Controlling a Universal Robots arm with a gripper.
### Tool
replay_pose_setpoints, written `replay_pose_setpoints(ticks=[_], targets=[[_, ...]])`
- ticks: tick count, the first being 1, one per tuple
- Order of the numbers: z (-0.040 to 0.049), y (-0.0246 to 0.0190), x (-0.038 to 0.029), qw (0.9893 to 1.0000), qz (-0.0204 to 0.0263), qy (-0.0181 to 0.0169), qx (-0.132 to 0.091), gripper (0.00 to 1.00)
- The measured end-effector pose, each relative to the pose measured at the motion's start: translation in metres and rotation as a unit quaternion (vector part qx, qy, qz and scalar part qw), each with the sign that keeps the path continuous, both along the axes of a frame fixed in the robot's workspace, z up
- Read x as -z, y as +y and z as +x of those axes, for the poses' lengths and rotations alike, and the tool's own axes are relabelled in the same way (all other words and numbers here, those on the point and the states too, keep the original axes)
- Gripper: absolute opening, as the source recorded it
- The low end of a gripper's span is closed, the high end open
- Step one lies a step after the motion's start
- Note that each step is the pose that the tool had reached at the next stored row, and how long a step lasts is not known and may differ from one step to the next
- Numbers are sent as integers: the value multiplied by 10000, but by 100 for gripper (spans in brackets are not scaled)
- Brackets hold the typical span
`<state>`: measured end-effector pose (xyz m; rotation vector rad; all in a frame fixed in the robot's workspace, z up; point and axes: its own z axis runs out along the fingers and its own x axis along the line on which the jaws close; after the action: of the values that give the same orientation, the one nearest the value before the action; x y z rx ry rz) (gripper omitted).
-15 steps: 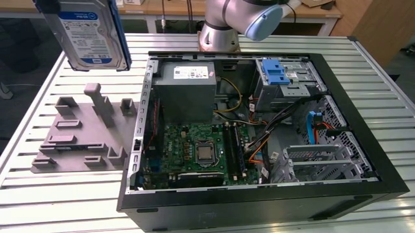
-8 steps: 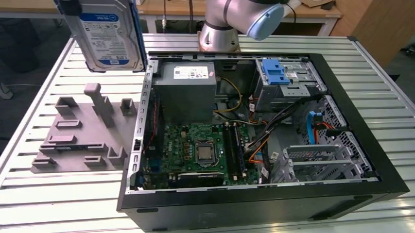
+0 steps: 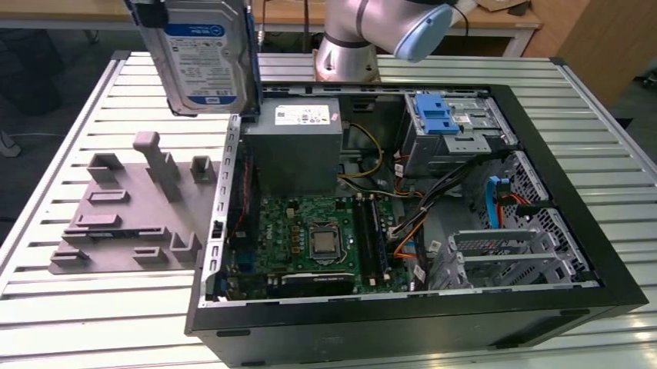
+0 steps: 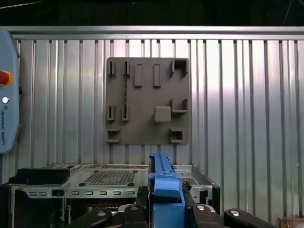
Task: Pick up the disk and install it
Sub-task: 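Pick up the disk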
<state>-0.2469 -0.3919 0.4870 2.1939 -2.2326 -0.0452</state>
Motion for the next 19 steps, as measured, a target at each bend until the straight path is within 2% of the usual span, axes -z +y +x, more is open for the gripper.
replay_pose_setpoints(ticks=[8, 15, 19], targets=[[362, -27, 6, 10000, 0, 1, 0, 36], [588, -72, 20, 10000, 0, 10, -1, 36], [769, -79, 26, 10000, 0, 10, -1, 36]])
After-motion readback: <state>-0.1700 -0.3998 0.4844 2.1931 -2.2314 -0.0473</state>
